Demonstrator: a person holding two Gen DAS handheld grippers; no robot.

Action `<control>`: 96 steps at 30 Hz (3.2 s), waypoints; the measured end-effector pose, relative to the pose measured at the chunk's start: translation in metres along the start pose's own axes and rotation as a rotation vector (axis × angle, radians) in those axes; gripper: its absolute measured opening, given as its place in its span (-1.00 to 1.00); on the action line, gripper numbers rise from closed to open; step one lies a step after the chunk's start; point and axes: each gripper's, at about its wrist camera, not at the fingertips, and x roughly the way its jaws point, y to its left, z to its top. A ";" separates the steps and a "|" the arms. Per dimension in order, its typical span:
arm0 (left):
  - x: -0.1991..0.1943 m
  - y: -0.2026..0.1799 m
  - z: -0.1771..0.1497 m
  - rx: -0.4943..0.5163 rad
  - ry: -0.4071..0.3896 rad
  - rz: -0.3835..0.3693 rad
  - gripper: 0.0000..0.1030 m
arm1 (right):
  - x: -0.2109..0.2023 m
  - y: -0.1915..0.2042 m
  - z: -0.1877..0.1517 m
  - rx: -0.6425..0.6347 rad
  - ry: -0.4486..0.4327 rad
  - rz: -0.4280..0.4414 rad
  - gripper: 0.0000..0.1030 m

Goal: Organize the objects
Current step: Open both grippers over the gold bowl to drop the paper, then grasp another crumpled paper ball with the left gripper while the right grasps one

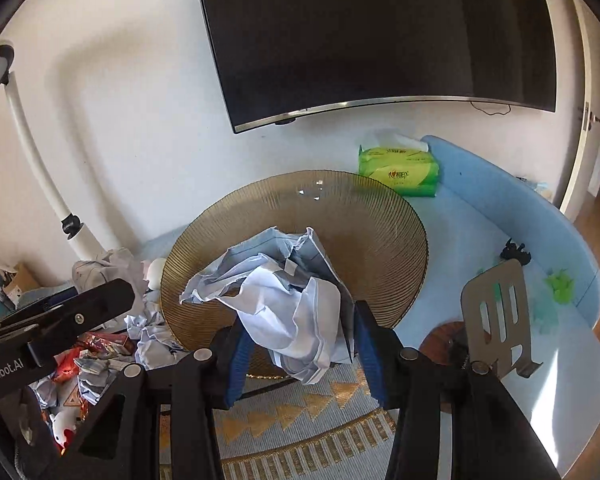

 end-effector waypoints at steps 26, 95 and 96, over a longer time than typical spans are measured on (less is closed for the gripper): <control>-0.223 0.137 -0.147 -0.187 -0.208 0.420 0.99 | -0.034 0.077 -0.089 -0.126 -0.006 0.165 0.95; -0.165 0.197 -0.167 -0.235 -0.082 0.302 -0.12 | 0.005 0.165 -0.125 -0.237 0.199 0.382 -0.03; -0.174 0.193 -0.170 -0.232 -0.097 0.313 -0.12 | -0.003 0.164 -0.124 -0.248 0.183 0.384 -0.03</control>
